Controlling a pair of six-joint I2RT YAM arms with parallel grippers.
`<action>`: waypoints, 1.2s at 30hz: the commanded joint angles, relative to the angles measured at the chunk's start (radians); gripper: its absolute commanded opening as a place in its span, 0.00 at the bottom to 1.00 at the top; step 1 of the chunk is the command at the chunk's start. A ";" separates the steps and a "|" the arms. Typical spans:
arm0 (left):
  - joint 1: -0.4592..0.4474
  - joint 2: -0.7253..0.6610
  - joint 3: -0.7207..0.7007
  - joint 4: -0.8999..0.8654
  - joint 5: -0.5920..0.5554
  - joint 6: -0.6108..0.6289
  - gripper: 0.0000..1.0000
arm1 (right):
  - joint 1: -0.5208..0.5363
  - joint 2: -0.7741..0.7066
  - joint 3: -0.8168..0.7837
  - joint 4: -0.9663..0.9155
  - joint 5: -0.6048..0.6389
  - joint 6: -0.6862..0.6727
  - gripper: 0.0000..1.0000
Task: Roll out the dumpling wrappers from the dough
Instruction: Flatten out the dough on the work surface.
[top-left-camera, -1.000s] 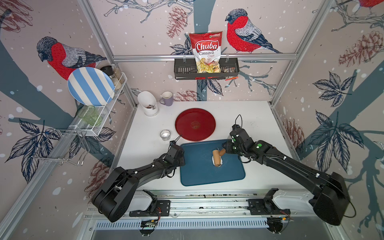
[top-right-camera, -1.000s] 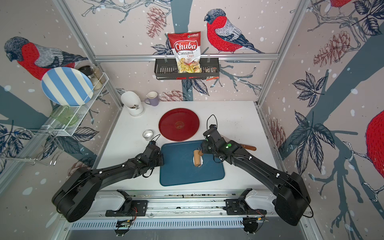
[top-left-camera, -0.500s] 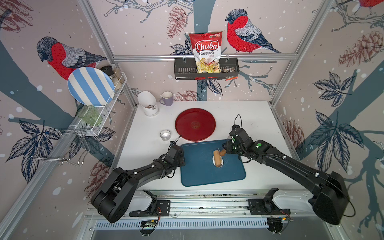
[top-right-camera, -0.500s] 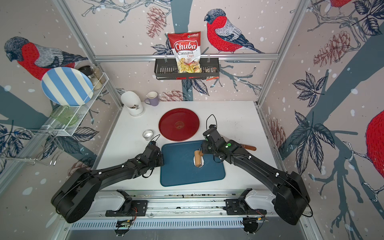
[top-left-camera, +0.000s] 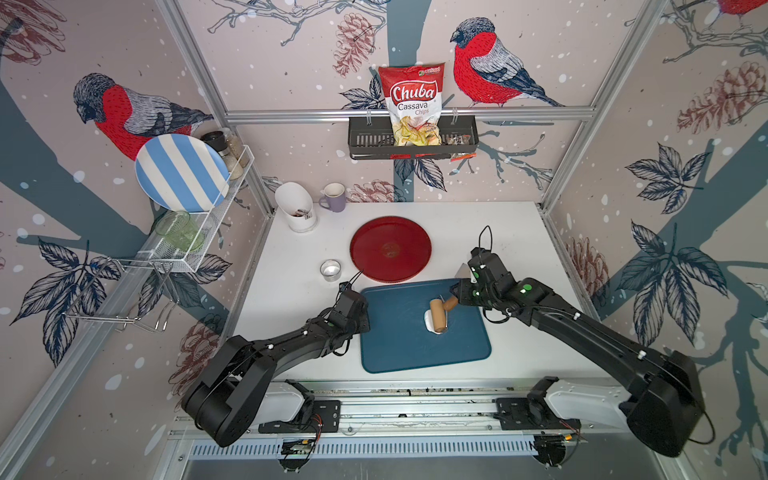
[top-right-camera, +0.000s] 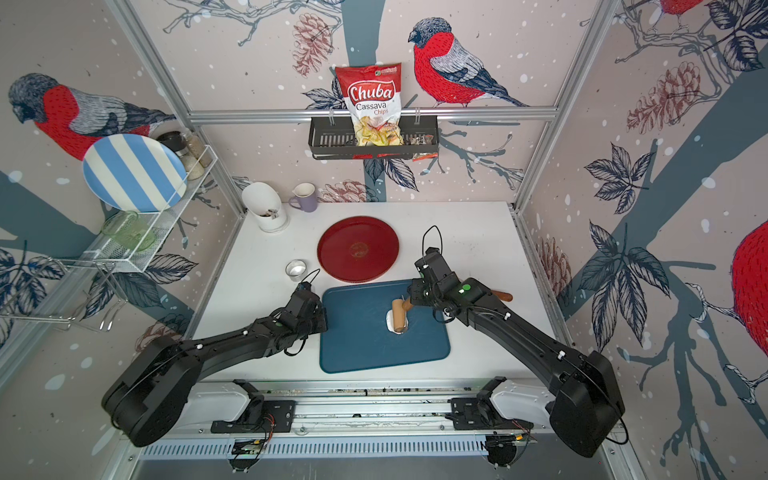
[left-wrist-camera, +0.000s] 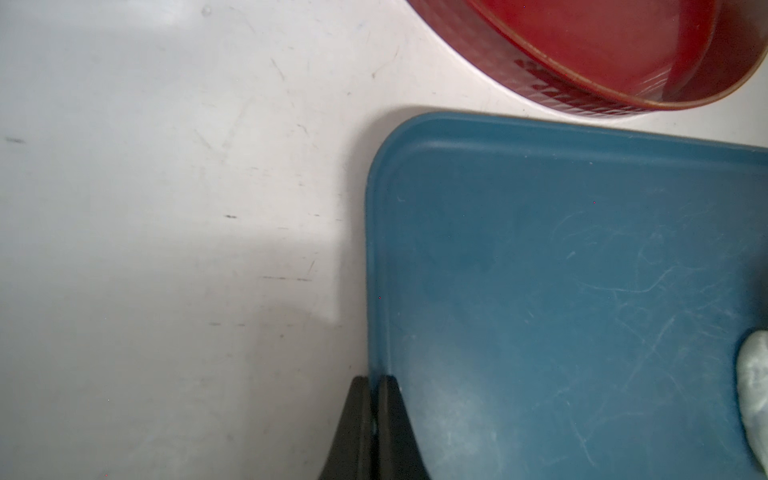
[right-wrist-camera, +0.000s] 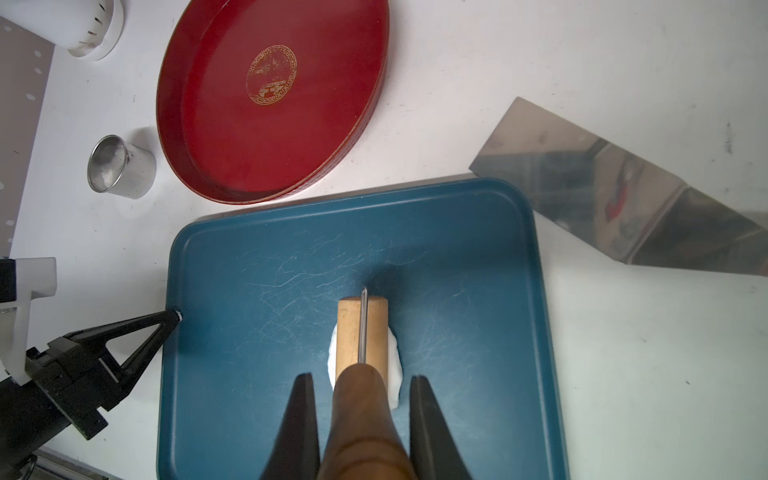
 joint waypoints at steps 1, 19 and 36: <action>0.003 -0.002 0.002 -0.046 -0.041 0.001 0.00 | -0.016 -0.007 -0.009 -0.236 0.093 -0.091 0.00; 0.002 -0.001 0.003 -0.048 -0.033 0.004 0.00 | -0.073 -0.127 0.040 -0.107 -0.060 -0.089 0.00; 0.002 0.001 0.001 -0.042 -0.029 0.002 0.00 | -0.075 -0.075 -0.013 0.030 -0.119 -0.060 0.00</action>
